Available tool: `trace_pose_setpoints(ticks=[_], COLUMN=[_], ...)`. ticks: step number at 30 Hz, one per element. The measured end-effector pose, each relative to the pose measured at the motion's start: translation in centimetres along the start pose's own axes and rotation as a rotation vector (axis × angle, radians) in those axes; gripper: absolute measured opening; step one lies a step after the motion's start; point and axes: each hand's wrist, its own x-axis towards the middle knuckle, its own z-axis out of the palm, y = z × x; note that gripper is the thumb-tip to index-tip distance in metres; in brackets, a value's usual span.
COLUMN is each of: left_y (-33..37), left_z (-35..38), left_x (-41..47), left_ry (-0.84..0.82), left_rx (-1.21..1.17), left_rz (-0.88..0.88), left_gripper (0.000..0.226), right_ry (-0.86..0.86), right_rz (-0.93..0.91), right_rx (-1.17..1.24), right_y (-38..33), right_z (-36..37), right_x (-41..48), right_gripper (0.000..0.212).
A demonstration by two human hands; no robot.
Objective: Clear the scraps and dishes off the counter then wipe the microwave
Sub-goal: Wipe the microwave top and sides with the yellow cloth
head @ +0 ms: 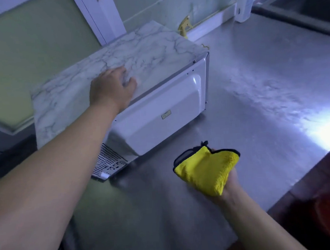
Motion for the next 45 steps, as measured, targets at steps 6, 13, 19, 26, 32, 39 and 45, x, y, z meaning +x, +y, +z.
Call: trace_pose_setpoints(ticks=[6,13,19,26,32,39,45], left_y=[8.7,12.7,9.3,7.0,5.2,5.7,4.8], left_z=[-1.5,0.3,-5.0,-9.9,-8.1,-3.6,-3.6], left_x=[-14.4,-27.1,-24.5,-21.8,-23.3,-27.0,-26.8], left_ry=[-0.12,-0.286,-0.25,-0.294,-0.445,-0.352,-0.31], left_rx=[-0.518,-0.994,-1.358,-1.482,-1.502,-1.237,-0.689], left_rz=[0.32,0.038,-0.22,-0.237,-0.237,-0.312,-0.235], left_gripper=[0.065,0.042,0.02,0.018,0.087,0.093,0.091], right_ry=[0.165,0.27,0.028,-0.524,-0.265,-0.224,-0.247], right_rz=[-0.187,-0.03,0.04,-0.033,-0.104,-0.147,-0.086], right_rx=[-0.199,-0.409,-0.967,-1.293,-1.122,-1.008,-0.858], right_y=[-4.3,-3.1,-3.5,-5.1,-3.8,-1.6,0.6], right_z=[2.6,4.4,4.7,8.8,9.4,7.7,7.7], right_x=[-2.3,-4.0,-6.3,-6.3,-5.6,-5.1,-4.9], right_gripper=[0.017,0.034,0.074,0.042,0.053,0.056,0.057])
